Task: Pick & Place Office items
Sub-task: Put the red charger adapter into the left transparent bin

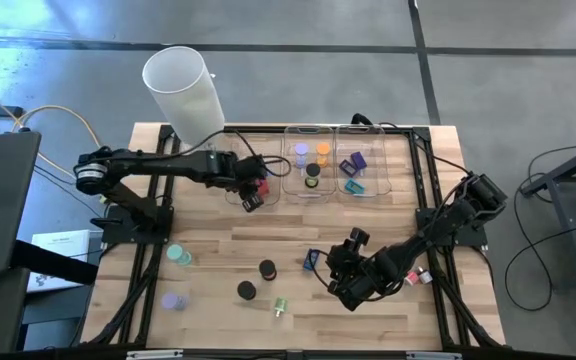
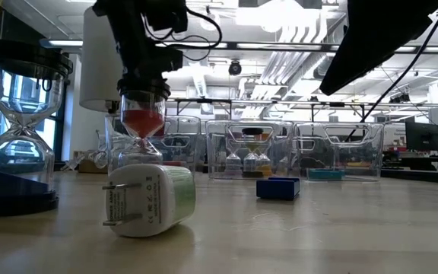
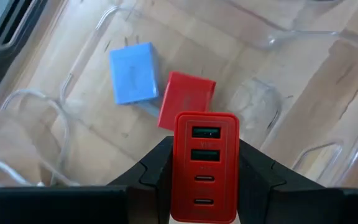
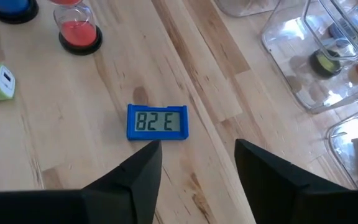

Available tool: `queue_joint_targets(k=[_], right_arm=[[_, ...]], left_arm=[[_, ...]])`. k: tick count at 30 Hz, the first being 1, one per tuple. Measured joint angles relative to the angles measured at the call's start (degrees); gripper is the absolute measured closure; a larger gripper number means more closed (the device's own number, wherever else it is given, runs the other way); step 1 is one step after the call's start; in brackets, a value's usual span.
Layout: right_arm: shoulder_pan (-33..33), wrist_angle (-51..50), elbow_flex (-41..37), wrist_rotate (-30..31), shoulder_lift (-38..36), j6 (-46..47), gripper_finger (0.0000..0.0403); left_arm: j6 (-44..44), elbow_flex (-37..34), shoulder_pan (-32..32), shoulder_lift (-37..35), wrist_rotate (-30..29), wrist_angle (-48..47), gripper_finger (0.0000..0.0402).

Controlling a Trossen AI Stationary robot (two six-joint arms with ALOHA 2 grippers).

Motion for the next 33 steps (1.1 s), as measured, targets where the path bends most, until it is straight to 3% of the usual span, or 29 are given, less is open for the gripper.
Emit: queue_joint_targets(k=[8,23,33], right_arm=[[0.00,0.40,-0.02,1.30,0.02,0.07,0.0215],[-0.04,0.46,-0.02,2.53,0.04,0.02,0.0215],[-0.04,0.50,-0.04,2.53,0.04,0.20,0.0215]], left_arm=[[4.26,0.12,-0.26,1.26,-4.78,-0.28,0.0290],[30.08,0.17,-4.08,2.18,-5.19,-5.26,0.0290],[49.16,0.17,-7.04,8.11,-15.23,-6.49,0.0290]])
